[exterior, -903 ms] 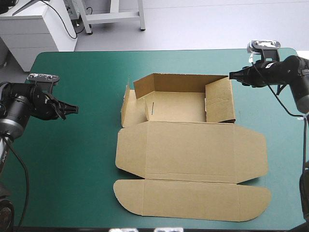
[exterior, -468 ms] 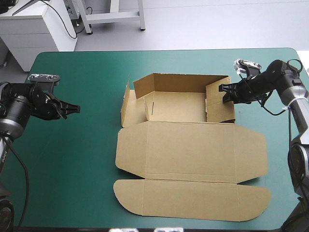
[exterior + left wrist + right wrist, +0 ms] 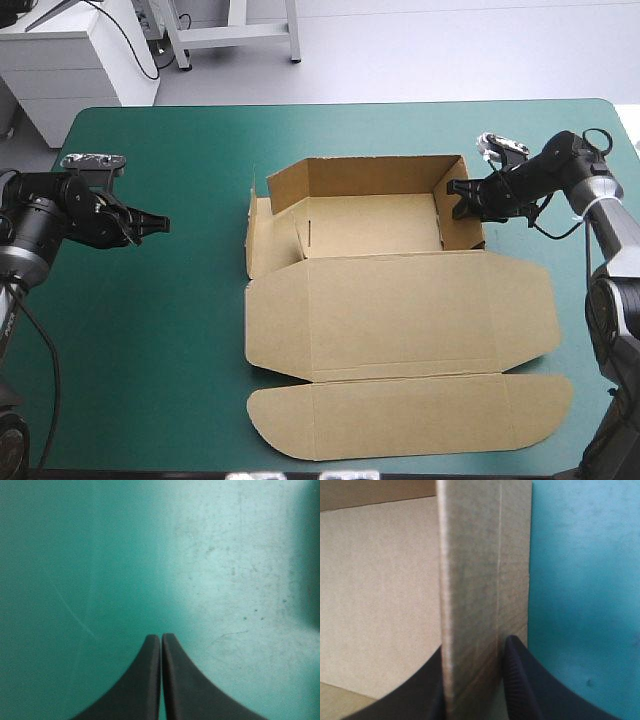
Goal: Fold the box
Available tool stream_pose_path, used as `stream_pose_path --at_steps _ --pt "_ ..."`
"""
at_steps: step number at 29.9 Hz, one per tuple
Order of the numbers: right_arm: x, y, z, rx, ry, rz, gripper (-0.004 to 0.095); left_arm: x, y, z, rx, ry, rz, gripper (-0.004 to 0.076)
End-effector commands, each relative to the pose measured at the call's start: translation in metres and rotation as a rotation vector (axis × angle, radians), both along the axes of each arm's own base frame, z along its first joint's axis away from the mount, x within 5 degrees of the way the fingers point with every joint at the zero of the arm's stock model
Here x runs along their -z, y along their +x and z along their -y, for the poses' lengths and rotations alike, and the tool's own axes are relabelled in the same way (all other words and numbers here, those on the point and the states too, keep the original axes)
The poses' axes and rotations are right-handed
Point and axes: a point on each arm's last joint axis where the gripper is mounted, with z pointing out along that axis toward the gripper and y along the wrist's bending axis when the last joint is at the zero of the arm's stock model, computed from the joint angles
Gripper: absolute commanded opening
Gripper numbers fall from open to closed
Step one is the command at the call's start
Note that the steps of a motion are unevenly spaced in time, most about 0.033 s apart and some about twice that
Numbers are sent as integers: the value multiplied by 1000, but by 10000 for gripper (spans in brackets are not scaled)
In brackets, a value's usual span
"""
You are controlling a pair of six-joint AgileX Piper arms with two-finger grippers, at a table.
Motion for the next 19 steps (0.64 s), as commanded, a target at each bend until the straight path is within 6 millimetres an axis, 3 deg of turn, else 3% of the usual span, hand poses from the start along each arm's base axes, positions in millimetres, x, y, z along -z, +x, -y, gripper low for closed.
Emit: stream_pose_path --at_steps 1,5,13,19 --pt "-20 -3 -2 -16 18 47 120 -18 -3 2 -5 -30 87 -8" --pt "-18 -3 2 -27 -32 51 -13 -18 -2 5 -8 -77 87 -8" --pt "-21 -5 2 -30 -36 50 -14 -19 -2 12 -13 -161 93 -8" --pt "-42 -12 1 -38 -37 111 -14 -23 1 18 -24 -258 132 -8"
